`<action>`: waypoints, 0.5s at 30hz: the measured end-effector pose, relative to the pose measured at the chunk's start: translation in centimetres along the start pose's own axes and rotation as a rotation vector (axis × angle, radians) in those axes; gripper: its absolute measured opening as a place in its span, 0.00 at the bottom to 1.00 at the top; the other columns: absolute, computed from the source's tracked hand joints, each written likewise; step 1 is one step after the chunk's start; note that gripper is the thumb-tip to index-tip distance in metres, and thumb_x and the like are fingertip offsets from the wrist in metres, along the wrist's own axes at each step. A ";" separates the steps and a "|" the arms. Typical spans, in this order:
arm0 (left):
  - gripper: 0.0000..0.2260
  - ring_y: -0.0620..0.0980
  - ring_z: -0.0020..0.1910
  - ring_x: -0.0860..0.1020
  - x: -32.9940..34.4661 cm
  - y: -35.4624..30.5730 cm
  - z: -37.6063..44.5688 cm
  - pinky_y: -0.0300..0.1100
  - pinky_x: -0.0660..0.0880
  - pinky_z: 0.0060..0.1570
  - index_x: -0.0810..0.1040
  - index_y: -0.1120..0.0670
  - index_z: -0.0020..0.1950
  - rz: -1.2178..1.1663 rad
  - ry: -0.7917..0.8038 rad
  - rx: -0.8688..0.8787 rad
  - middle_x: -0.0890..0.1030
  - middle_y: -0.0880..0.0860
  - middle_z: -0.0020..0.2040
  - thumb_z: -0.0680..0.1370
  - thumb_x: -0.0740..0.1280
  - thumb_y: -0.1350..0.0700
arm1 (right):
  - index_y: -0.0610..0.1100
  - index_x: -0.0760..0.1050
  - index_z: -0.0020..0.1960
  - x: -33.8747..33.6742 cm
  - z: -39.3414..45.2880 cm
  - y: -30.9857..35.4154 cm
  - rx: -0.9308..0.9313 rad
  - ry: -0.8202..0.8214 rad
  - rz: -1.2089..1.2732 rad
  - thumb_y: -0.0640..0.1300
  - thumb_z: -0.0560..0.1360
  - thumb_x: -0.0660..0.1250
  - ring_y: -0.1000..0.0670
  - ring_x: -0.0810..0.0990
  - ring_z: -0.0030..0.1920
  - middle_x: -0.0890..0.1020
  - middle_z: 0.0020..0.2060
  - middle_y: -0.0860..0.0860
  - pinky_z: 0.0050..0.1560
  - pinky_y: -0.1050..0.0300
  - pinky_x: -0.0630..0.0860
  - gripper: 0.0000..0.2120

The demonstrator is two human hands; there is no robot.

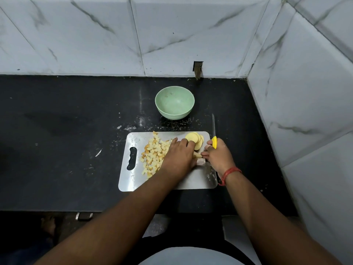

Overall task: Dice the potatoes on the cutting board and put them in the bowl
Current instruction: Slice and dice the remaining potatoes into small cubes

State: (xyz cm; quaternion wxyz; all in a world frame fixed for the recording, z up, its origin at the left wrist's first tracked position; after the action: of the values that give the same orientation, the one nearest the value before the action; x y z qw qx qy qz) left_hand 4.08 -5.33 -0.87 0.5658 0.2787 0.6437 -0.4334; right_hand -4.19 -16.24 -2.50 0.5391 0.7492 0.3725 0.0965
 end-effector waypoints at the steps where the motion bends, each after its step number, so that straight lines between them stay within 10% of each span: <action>1: 0.18 0.57 0.60 0.74 -0.1 0.1 -0.1 0.50 0.61 0.73 0.72 0.56 0.63 -0.024 -0.018 -0.026 0.77 0.56 0.59 0.81 0.66 0.44 | 0.42 0.72 0.52 -0.2 -0.2 -0.2 -0.002 -0.025 0.011 0.36 0.79 0.58 0.48 0.82 0.40 0.79 0.43 0.43 0.44 0.49 0.81 0.06; 6: 0.17 0.59 0.53 0.76 -0.8 -0.3 -0.4 0.50 0.69 0.50 0.74 0.59 0.59 -0.267 -0.072 -0.169 0.78 0.59 0.55 0.83 0.66 0.45 | 0.40 0.72 0.54 -0.7 -0.9 -0.9 0.018 -0.046 0.097 0.35 0.80 0.57 0.46 0.80 0.40 0.78 0.43 0.42 0.45 0.45 0.82 0.06; 15: 0.10 0.56 0.48 0.81 0.3 -1.0 -0.7 0.47 0.74 0.45 0.79 0.57 0.59 -0.526 -0.053 -0.302 0.84 0.57 0.50 0.84 0.64 0.53 | 0.38 0.72 0.54 -2.2 -2.4 -0.4 -0.008 -0.077 0.204 0.34 0.80 0.57 0.45 0.80 0.46 0.80 0.47 0.41 0.51 0.48 0.80 0.07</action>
State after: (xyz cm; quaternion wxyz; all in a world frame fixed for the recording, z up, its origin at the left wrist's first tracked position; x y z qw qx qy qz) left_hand 2.80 -5.19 -0.92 0.4859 0.0038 0.7358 -0.4717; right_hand -7.26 -15.89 -1.27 0.5432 0.7843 0.2730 0.1235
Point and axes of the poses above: each hand's wrist, its own z-axis towards the middle knuckle, its own x-axis out of the palm, y = z × x, the point moved 6 cm from there along z, towards the middle knuckle
